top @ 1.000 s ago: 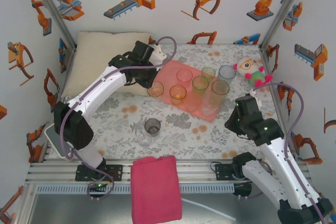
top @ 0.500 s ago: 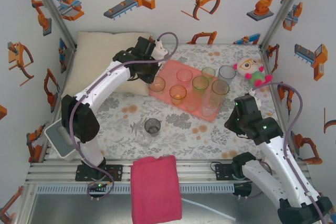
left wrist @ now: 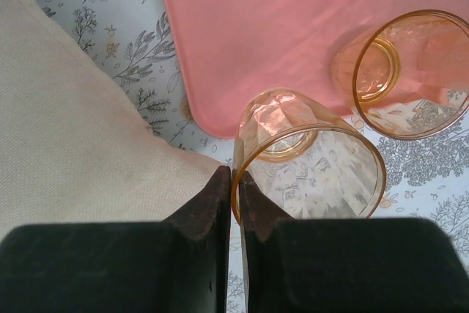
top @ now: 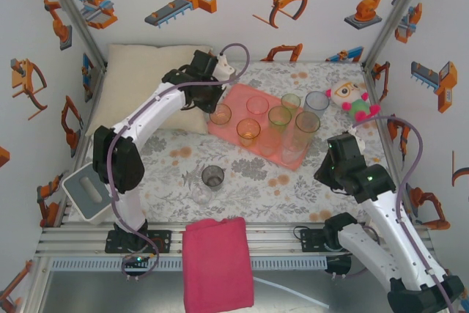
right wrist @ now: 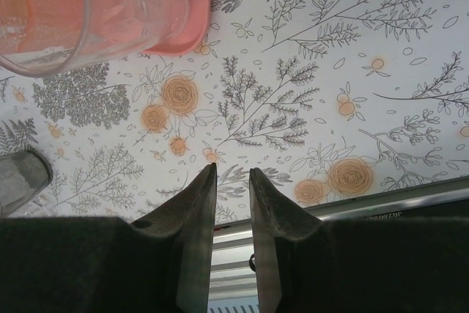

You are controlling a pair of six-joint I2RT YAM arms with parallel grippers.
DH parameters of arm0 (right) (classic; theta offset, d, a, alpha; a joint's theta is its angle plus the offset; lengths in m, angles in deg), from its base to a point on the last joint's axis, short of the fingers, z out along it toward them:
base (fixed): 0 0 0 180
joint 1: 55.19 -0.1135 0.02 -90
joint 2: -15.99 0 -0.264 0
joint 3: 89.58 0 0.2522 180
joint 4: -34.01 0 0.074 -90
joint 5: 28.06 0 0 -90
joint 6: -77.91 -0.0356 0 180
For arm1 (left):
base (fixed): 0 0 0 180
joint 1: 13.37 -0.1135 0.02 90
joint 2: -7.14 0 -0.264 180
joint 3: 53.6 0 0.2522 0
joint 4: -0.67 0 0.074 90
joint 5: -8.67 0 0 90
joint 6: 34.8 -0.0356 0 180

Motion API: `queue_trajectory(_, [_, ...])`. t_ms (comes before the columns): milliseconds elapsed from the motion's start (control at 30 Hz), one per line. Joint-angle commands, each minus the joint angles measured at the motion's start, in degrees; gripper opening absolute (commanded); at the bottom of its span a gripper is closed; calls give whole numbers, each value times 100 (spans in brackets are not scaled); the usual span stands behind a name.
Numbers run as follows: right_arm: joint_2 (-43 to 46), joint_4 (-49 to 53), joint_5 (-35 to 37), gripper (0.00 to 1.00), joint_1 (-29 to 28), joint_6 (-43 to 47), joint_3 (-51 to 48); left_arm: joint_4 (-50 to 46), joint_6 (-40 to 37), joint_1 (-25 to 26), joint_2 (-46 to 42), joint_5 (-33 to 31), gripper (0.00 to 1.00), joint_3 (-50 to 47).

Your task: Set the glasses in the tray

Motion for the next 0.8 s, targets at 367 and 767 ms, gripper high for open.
queue_trajectory(367, [-25,188,236,28,-45,-45,234,397,-98,-109,680,1,15,412])
queue_trajectory(767, [-50,153,254,28,-50,-106,136,513,-163,-234,1064,72,15,466])
